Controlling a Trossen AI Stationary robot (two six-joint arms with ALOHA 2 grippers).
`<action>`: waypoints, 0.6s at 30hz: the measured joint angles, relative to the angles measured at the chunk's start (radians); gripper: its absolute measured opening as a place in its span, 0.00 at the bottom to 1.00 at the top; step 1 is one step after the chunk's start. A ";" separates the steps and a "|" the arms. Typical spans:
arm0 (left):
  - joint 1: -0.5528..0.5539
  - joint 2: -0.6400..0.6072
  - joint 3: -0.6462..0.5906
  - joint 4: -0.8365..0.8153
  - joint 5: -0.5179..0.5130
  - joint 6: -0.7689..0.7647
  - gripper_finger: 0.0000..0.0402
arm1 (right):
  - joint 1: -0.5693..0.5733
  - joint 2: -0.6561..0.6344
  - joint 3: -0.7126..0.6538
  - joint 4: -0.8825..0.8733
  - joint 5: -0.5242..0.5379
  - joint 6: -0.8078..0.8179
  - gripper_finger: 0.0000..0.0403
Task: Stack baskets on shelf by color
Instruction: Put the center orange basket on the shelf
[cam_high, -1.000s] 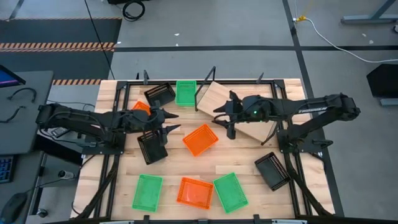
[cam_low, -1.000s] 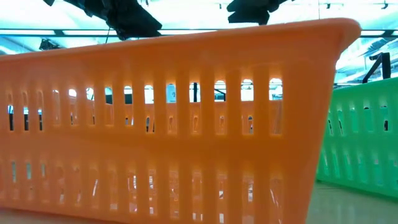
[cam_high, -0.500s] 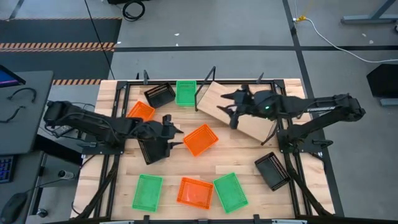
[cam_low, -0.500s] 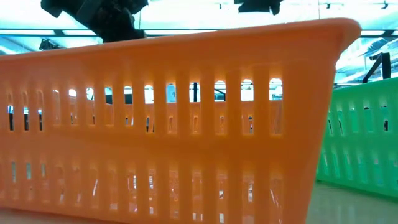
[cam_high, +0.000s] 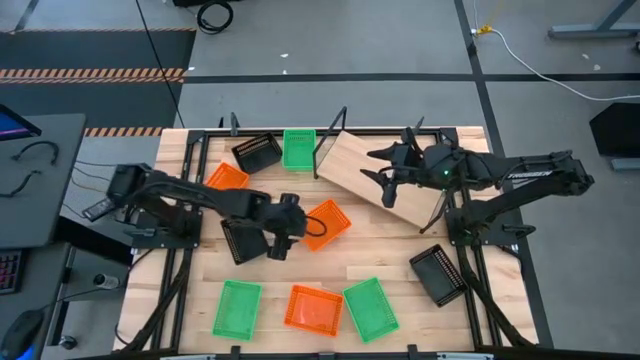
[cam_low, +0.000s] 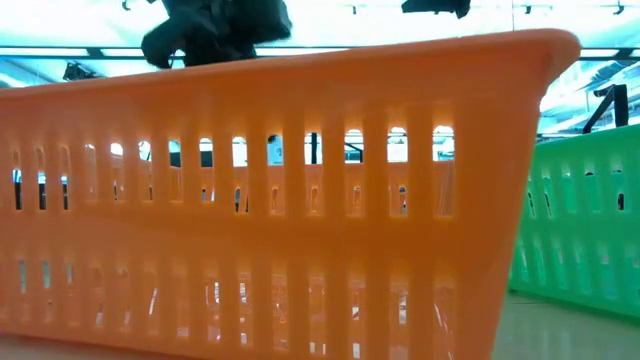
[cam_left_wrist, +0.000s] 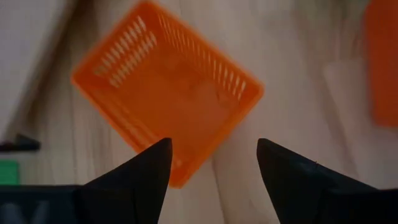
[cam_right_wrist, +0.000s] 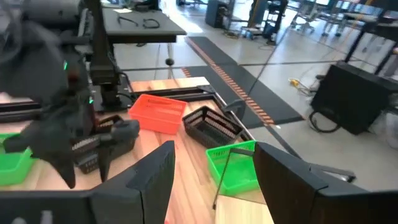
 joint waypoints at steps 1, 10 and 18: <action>0.000 0.024 0.017 -0.020 0.003 0.012 0.62 | 0.007 0.000 0.000 0.000 0.025 0.002 0.55; -0.033 0.171 0.078 -0.016 -0.004 0.137 0.64 | 0.081 -0.013 0.000 -0.081 0.225 0.030 0.55; -0.031 0.225 0.078 0.035 -0.053 0.233 0.61 | 0.155 -0.069 -0.002 -0.151 0.438 0.065 0.55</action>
